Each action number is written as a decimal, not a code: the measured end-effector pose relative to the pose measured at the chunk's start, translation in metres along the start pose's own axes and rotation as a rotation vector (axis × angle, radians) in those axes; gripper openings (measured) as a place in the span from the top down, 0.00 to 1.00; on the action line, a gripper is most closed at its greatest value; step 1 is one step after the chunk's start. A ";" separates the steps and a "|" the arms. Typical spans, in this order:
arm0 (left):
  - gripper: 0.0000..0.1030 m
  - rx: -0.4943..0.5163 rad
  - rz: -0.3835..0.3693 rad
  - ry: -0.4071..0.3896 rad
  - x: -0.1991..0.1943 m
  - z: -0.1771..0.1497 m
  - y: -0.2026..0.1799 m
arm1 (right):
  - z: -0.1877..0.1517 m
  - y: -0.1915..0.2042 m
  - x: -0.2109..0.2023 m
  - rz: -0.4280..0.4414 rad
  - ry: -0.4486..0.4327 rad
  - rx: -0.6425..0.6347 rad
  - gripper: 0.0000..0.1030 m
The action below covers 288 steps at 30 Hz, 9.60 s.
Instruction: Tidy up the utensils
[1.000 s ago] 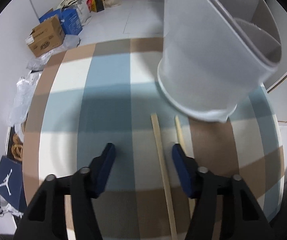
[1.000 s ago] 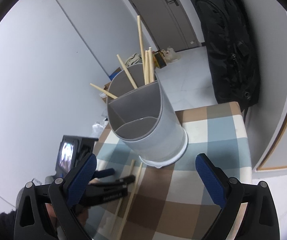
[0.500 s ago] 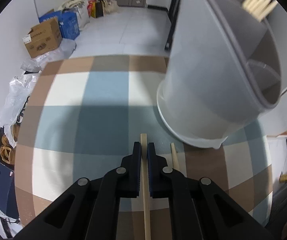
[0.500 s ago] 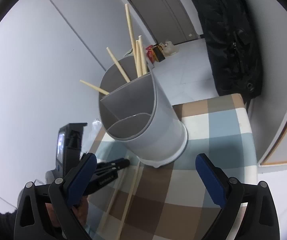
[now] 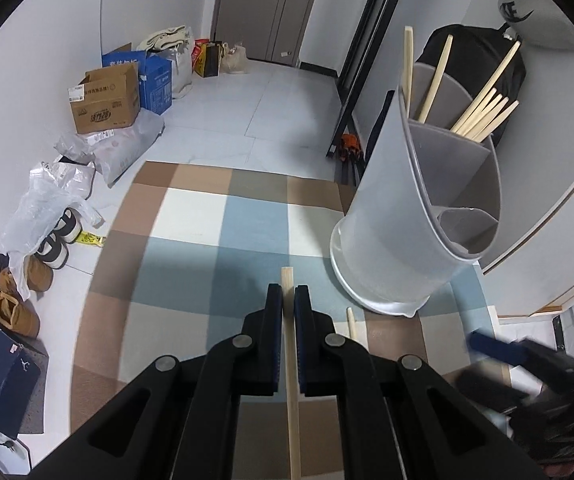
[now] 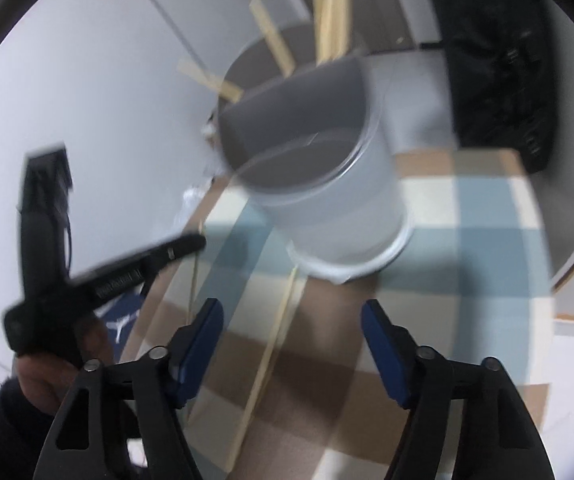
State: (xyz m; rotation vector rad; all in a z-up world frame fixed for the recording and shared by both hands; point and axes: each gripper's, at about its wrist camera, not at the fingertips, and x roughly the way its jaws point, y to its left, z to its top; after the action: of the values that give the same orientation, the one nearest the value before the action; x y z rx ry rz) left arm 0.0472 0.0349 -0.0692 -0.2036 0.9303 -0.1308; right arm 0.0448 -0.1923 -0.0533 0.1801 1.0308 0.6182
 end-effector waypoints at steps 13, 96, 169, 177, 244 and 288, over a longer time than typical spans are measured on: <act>0.98 -0.092 -0.053 -0.051 -0.019 0.009 0.042 | 0.004 0.034 0.070 -0.181 0.151 -0.071 0.64; 0.98 0.224 -0.084 -0.321 -0.139 0.126 -0.084 | 0.136 0.077 -0.177 -0.120 -0.522 -0.137 0.95; 0.81 0.319 -0.172 -0.204 -0.076 0.118 -0.073 | 0.134 0.013 -0.128 -0.070 -0.519 -0.089 0.51; 0.47 0.263 -0.115 -0.286 -0.102 0.096 -0.070 | 0.110 0.023 -0.147 -0.085 -0.527 -0.085 0.32; 0.03 0.138 0.113 -0.550 -0.115 -0.017 -0.048 | -0.017 0.044 -0.145 -0.142 -0.671 -0.174 0.00; 0.03 0.127 0.126 -0.539 -0.113 -0.018 -0.048 | -0.020 0.048 -0.142 -0.149 -0.651 -0.194 0.00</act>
State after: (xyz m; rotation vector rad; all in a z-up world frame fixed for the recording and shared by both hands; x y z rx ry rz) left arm -0.0357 0.0090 0.0195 -0.0550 0.3942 -0.0144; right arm -0.0428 -0.2358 0.0622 0.1189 0.3493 0.4714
